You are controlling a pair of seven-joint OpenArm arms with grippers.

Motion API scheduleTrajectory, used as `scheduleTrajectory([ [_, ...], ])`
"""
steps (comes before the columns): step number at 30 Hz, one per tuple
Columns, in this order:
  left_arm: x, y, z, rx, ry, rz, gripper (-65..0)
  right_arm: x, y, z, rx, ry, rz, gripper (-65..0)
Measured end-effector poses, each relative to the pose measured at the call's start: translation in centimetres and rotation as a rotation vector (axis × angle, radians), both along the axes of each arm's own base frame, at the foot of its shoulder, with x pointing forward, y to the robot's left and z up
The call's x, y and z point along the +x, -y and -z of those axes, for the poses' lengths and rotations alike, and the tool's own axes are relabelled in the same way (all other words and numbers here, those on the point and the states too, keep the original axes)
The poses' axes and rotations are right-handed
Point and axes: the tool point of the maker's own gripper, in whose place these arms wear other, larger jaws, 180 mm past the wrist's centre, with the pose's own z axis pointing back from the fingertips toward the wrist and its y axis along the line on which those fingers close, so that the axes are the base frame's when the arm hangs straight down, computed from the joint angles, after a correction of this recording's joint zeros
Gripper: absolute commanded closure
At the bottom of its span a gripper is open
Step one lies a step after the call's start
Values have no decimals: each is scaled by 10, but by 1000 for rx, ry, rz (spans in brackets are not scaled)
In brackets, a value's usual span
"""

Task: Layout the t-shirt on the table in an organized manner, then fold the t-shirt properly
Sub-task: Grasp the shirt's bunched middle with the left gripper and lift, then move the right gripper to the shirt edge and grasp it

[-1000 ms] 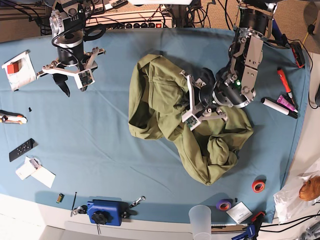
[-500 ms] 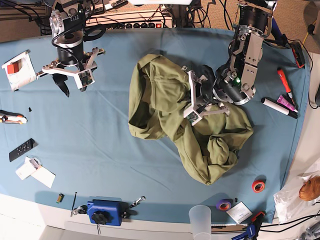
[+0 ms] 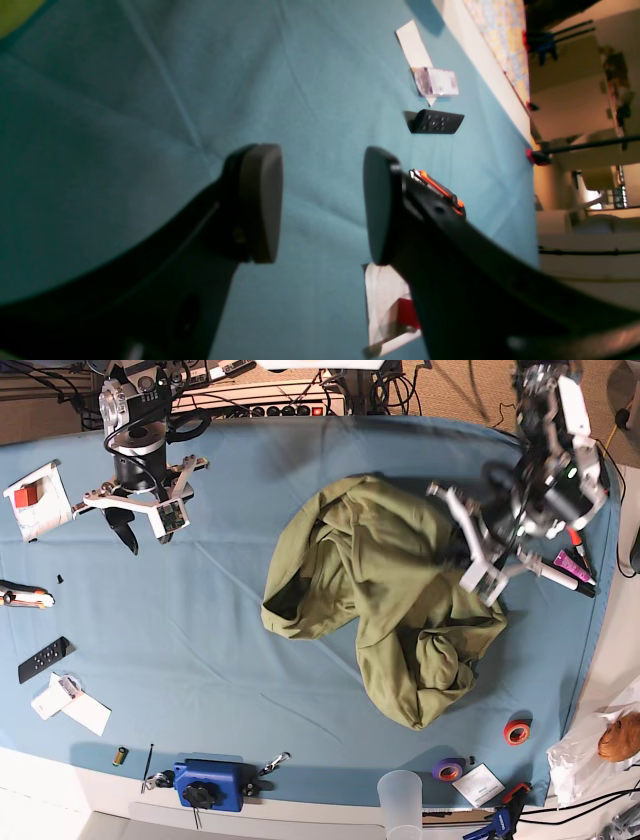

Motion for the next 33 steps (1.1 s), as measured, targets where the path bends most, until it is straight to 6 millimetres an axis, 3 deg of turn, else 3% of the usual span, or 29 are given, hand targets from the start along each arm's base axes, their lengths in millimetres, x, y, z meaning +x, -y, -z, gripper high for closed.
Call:
scheduleTrajectory([
  [3,-12,-16,-12,3,24,-50,0,-1,-3,3,21,-16,-9,-265],
  [8,-27,-61,-27,84,60,-186,0,-2,-7,6,18,-38,-35,-265],
  [13,-31,-97,-31,131,64,-295,0,-9,-32,20,101,-121,-152,-265],
  [18,-36,-98,-27,133,47,-300,0,-4,-55,16,139,-111,-278,-265],
  [23,-44,-97,-20,131,15,-294,0,22,-70,0,216,-41,-338,-264],
  [31,-49,-94,-17,120,-3,-291,0,35,-91,68,341,-249,-399,-264],
  [33,-49,-94,-18,118,1,-292,0,35,-96,74,354,-283,-432,-264],
])
